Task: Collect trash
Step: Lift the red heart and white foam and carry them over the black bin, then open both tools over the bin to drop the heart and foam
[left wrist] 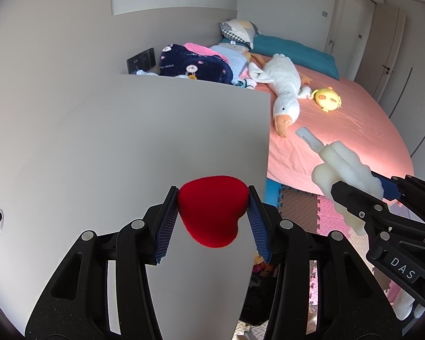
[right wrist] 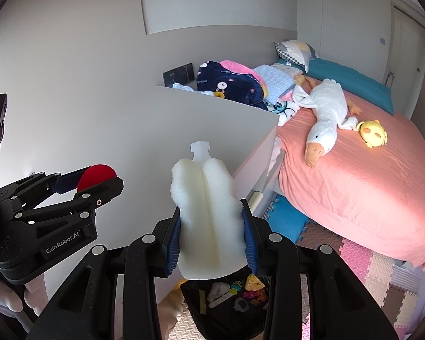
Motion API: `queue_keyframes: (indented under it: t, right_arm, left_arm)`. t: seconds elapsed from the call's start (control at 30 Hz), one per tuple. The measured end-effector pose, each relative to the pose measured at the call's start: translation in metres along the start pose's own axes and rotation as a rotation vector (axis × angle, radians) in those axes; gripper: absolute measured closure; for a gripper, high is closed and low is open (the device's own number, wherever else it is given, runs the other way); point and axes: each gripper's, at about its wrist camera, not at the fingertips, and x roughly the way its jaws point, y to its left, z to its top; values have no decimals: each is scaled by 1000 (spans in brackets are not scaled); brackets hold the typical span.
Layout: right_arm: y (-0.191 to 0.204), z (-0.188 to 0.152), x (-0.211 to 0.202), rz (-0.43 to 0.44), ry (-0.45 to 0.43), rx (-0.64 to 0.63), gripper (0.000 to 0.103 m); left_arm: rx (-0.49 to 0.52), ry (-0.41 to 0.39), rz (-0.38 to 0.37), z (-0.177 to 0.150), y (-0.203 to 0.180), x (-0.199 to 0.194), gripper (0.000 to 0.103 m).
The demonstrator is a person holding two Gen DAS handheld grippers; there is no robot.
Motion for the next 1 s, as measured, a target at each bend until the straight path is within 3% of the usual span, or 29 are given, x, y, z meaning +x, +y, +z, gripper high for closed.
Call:
queue_keyframes:
  t: [0.57, 1.0]
  right_arm:
    - [-70, -43, -41, -118, -11, 102, 64]
    - [-94, -55, -46, -161, -1, 145, 64]
  left_arm:
    - [135, 10, -97, -25, -77, -6, 56]
    - [225, 41, -146, -45, -103, -5, 56]
